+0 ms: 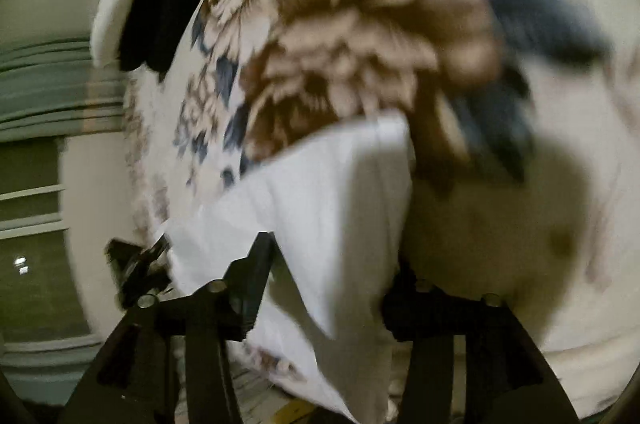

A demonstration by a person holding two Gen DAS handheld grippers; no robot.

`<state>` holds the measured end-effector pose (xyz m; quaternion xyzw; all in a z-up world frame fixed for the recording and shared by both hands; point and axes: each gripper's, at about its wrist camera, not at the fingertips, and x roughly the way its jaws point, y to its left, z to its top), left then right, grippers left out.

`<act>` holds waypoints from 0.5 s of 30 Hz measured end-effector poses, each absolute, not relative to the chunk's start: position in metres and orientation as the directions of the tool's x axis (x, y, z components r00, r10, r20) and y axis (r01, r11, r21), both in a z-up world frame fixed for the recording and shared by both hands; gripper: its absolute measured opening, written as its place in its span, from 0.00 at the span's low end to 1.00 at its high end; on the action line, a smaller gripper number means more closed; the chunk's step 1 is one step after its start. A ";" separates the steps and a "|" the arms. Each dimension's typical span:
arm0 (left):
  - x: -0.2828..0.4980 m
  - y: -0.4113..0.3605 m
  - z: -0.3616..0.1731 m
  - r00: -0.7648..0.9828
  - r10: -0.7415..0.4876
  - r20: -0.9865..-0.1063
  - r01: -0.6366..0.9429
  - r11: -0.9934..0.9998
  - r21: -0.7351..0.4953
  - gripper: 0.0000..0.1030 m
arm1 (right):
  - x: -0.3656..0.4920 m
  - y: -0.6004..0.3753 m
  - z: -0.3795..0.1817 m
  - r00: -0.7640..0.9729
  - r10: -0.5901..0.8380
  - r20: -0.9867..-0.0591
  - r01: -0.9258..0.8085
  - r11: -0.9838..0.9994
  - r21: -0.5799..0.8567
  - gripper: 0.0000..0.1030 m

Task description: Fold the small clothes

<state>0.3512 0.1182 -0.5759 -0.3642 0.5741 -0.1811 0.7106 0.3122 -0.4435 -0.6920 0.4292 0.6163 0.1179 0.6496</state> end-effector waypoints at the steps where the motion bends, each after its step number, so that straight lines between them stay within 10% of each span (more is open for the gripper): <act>1: 0.349 0.118 -0.578 0.273 -0.687 -0.674 -0.160 0.658 -0.736 0.57 | 0.307 -0.443 -0.698 0.203 0.705 -0.679 0.383 0.581 0.718 0.56; 6: 0.347 0.097 -0.573 0.275 -0.658 -0.701 -0.105 0.705 -0.702 0.60 | 0.304 -0.420 -0.710 0.210 0.732 -0.648 0.319 0.575 0.753 0.55; 8: 0.347 0.090 -0.565 0.293 -0.633 -0.717 -0.075 0.732 -0.677 0.30 | 0.308 -0.407 -0.706 0.216 0.718 -0.662 0.292 0.600 0.745 0.15; 9: 0.346 0.088 -0.562 0.293 -0.617 -0.730 -0.065 0.749 -0.659 0.09 | 0.311 -0.401 -0.702 0.222 0.711 -0.668 0.286 0.607 0.741 0.15; 15: 0.344 0.079 -0.520 0.315 -0.599 -0.737 -0.009 0.774 -0.633 0.09 | 0.312 -0.386 -0.659 0.275 0.633 -0.724 0.268 0.673 0.690 0.13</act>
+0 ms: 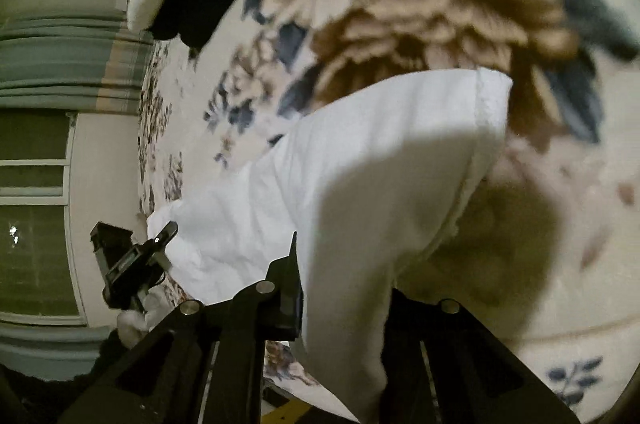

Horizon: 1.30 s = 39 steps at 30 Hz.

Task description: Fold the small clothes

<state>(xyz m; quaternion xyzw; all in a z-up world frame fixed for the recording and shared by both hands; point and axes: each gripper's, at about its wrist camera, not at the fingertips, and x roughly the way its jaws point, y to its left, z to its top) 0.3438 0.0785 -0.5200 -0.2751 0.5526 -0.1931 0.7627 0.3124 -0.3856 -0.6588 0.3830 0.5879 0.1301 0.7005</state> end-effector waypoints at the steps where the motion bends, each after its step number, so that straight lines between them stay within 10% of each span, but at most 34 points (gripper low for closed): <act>1: 0.344 0.077 -0.510 0.318 -0.603 -0.732 0.007 0.773 -0.634 0.09 | 0.312 -0.383 -0.650 0.278 0.631 -0.725 0.260 0.677 0.689 0.13; 22: 0.569 0.054 -0.275 0.476 -0.655 -0.587 0.245 0.740 -0.627 0.09 | 0.479 -0.395 -0.395 0.532 0.579 -0.618 0.102 0.681 0.725 0.13; 39: 0.806 0.015 -0.435 0.356 -0.545 -0.759 0.066 0.825 -0.561 0.14 | 0.767 -0.459 -0.513 0.459 0.531 -0.713 0.234 0.701 0.673 0.13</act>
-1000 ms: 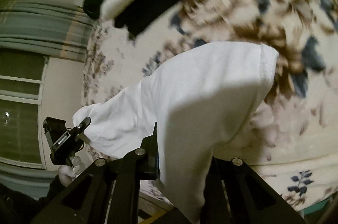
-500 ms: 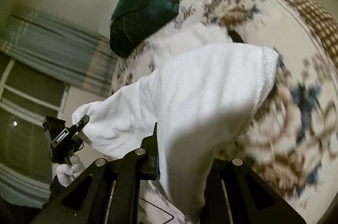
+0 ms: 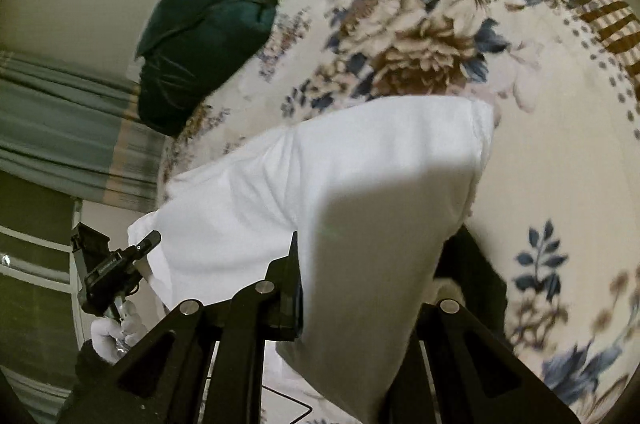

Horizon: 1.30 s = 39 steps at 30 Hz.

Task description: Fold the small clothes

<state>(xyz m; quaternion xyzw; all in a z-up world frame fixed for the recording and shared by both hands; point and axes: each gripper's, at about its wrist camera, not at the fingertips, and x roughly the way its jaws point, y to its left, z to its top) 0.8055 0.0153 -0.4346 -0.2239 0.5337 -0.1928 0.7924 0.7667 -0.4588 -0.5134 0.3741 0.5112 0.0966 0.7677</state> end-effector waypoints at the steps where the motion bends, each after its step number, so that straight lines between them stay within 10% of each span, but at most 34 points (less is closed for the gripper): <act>1: 0.806 0.015 -0.438 0.352 -0.544 -0.761 0.065 0.826 -0.560 0.15 | 0.770 -0.460 -0.520 0.453 0.536 -0.713 0.241 0.696 0.676 0.13; 15: 0.799 0.006 -0.413 0.324 -0.569 -0.756 0.100 0.815 -0.571 0.18 | 0.762 -0.490 -0.521 0.446 0.534 -0.718 0.317 0.656 0.685 0.18; 19: 0.798 0.016 -0.417 0.357 -0.469 -0.807 0.025 0.869 -0.494 0.56 | 0.762 -0.497 -0.540 0.403 0.439 -0.803 0.415 0.694 0.588 0.75; 21: 0.789 0.016 -0.405 0.394 -0.388 -0.833 0.037 0.913 -0.407 0.83 | 0.754 -0.500 -0.533 0.409 0.349 -0.843 0.436 0.737 0.516 0.80; 24: 0.763 0.013 -0.378 0.470 -0.262 -0.843 0.063 0.962 -0.264 0.88 | 0.737 -0.488 -0.508 0.405 0.193 -0.894 0.418 0.830 0.369 0.99; 32: 0.657 -0.013 -0.312 0.564 -0.082 -0.822 0.032 0.997 -0.077 0.90 | 0.661 -0.397 -0.409 0.466 -0.182 -0.866 0.351 0.936 -0.008 1.00; 39: 0.564 -0.049 -0.260 0.579 -0.088 -0.811 0.110 0.994 -0.030 0.90 | 0.578 -0.334 -0.337 0.506 -0.203 -0.838 0.346 0.938 -0.019 1.00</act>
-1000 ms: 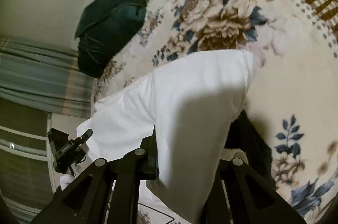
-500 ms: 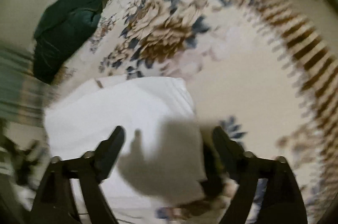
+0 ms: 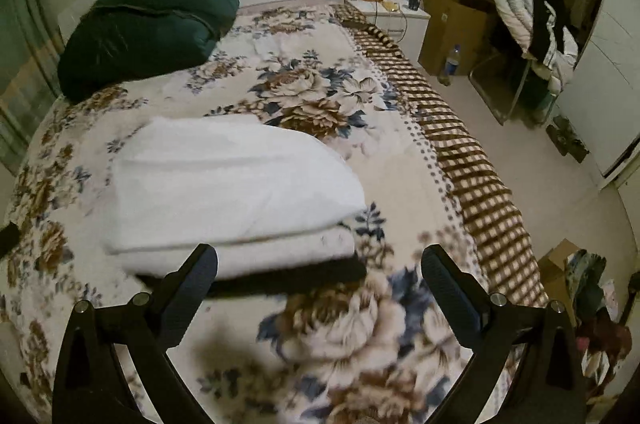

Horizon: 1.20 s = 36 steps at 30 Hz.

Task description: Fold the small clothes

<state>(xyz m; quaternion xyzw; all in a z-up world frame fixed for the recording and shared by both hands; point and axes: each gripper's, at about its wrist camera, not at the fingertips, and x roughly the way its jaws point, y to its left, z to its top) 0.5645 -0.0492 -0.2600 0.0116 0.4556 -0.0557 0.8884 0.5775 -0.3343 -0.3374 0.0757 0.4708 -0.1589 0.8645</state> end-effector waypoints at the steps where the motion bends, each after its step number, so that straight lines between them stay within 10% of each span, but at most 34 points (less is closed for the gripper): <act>1: 0.554 -0.051 -0.252 0.584 -0.088 -0.807 0.117 0.993 -0.024 0.90 | 0.565 -0.327 -0.327 0.513 -0.204 -0.834 0.343 0.939 -0.019 1.00; 36: 0.231 -0.056 -0.045 0.779 -0.037 -0.626 0.036 0.999 -0.014 0.91 | 0.145 -0.256 -0.008 0.777 -0.175 -0.605 0.207 0.978 -0.017 1.00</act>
